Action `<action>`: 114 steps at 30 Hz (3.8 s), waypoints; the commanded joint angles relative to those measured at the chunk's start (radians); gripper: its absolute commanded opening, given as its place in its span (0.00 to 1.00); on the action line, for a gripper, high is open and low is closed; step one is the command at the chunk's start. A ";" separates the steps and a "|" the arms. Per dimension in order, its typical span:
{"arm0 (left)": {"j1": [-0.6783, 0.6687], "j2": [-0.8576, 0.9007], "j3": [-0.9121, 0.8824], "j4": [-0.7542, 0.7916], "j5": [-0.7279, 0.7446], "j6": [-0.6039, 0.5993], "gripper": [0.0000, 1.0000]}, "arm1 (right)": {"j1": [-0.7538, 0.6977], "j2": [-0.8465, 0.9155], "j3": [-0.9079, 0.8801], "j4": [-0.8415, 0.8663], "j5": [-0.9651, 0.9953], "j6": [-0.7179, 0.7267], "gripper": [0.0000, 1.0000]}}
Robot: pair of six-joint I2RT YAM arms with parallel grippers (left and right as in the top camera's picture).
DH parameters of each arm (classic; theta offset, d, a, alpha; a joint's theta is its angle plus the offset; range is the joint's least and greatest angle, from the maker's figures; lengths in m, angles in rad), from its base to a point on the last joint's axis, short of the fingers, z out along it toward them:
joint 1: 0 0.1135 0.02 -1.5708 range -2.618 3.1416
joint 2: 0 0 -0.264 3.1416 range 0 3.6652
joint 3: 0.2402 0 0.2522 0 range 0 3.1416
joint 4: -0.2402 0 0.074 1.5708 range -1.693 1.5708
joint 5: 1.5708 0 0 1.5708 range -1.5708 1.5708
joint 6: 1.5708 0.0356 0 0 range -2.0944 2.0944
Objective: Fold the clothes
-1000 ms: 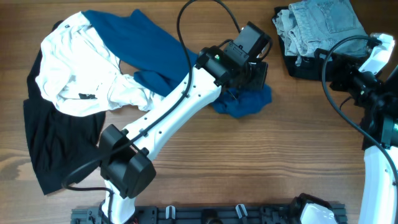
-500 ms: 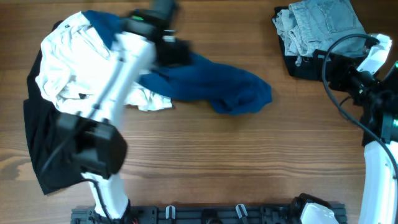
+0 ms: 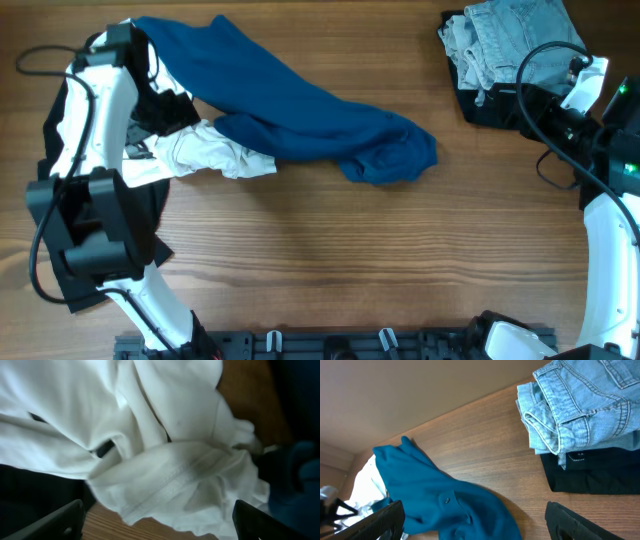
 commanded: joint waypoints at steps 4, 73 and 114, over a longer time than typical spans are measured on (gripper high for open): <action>-0.010 -0.013 -0.173 0.164 0.042 0.034 0.80 | -0.004 0.006 0.019 0.002 -0.027 -0.022 0.90; 0.196 -0.166 -0.195 0.525 -0.010 0.175 1.00 | 0.243 0.190 0.019 0.092 0.035 -0.045 0.91; 0.174 0.214 -0.195 0.687 0.114 0.150 1.00 | 0.266 0.190 0.019 -0.063 0.236 -0.018 0.92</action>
